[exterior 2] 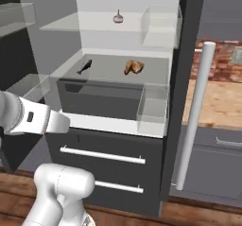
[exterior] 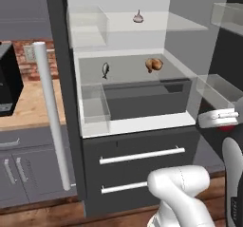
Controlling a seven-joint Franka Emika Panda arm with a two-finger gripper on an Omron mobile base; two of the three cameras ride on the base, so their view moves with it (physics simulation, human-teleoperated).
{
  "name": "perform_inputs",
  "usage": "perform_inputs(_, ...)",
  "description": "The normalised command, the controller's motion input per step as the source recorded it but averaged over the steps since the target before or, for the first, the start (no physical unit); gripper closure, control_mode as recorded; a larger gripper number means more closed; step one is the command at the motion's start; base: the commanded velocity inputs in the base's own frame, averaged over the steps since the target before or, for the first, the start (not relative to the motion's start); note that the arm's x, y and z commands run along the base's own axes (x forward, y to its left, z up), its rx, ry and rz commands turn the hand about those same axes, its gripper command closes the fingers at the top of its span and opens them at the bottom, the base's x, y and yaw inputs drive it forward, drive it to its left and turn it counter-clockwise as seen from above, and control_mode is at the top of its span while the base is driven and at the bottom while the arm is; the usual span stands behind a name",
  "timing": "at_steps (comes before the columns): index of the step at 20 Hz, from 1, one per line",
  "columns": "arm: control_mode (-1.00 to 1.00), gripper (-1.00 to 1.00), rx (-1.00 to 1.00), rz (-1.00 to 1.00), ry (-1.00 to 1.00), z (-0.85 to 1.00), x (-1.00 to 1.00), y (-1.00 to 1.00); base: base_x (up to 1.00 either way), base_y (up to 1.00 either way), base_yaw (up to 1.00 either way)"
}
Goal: Gather the tomato and garlic from the fridge and place them on a tray on the dining counter. Then gather the fish and chicken drumstick from the fridge and place them on the other tray.
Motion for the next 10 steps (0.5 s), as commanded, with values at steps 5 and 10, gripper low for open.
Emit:
perform_inputs(5,1.00,1.00,0.00,0.00,0.00,0.00,0.00,0.00,-0.72,0.00,0.06)
perform_inputs(10,1.00,1.00,0.00,0.00,0.00,0.00,0.00,0.00,-0.20,0.00,0.41)
